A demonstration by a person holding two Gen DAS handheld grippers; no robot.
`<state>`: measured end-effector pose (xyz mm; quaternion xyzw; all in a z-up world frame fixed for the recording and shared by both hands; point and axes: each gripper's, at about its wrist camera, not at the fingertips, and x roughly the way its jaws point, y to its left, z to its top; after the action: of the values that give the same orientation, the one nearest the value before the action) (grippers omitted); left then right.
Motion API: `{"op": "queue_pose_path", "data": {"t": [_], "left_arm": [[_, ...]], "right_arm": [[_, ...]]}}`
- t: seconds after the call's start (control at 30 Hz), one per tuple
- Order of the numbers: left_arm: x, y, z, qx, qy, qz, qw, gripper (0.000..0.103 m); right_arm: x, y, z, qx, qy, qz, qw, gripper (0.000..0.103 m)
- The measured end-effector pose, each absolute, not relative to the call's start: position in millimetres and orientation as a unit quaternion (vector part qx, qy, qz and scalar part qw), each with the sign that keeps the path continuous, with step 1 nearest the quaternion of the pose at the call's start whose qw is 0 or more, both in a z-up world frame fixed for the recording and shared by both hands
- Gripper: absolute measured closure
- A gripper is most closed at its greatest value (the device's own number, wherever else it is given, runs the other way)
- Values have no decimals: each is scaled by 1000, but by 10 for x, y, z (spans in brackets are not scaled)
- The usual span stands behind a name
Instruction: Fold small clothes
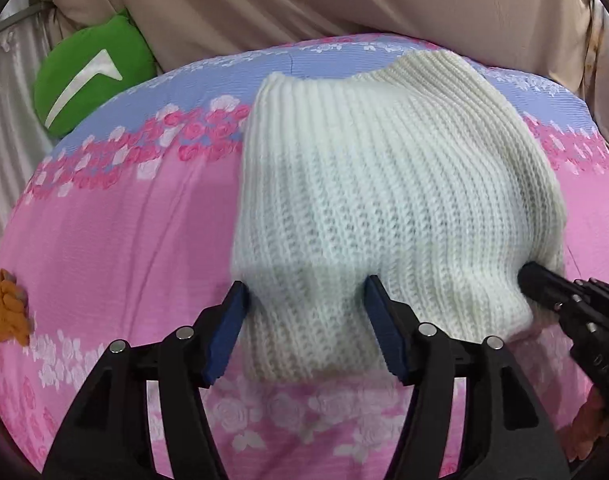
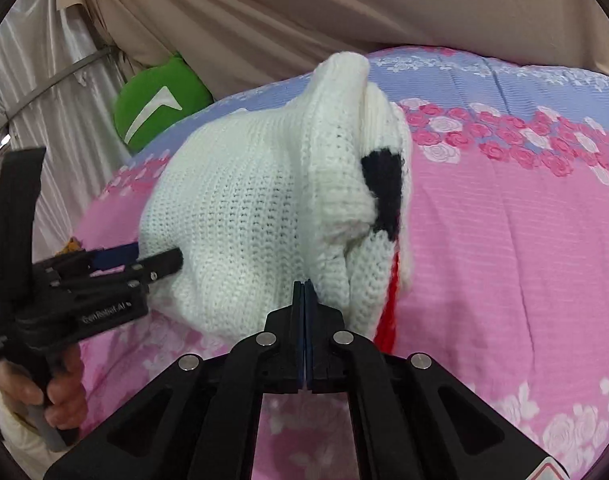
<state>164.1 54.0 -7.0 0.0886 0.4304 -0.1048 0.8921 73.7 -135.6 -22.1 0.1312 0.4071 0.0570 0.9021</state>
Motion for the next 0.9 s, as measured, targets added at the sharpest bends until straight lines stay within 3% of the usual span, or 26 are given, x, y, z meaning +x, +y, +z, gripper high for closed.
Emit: {"op": "queue_pose_path", "data": {"t": [0.2, 0.27, 0.4, 0.47, 0.6, 0.67, 0.73, 0.9], "left_arm": [[1333, 544, 90, 68, 414, -86, 903, 46], [1245, 531, 89, 59, 412, -84, 906, 45], [1115, 514, 50, 47, 408, -73, 909, 36], [1079, 513, 16, 40, 406, -67, 911, 29], [1009, 489, -88, 49, 398, -45, 915, 25], [995, 480, -162, 52, 396, -35, 916, 24], [990, 476, -244, 48, 396, -31, 917, 17], [963, 436, -384, 64, 390, -9, 918, 16]], "right_arm": [[407, -1257, 141, 99, 353, 12, 930, 103], [265, -1223, 178, 83, 342, -12, 936, 95], [86, -1287, 88, 96, 344, -31, 934, 92], [26, -1305, -1, 98, 350, -47, 930, 83], [-46, -1281, -181, 82, 361, -70, 926, 79], [-69, -1283, -251, 92, 371, -66, 922, 69], [-70, -1282, -288, 99, 378, -67, 918, 62], [-41, -1156, -322, 70, 387, -78, 916, 53]]}}
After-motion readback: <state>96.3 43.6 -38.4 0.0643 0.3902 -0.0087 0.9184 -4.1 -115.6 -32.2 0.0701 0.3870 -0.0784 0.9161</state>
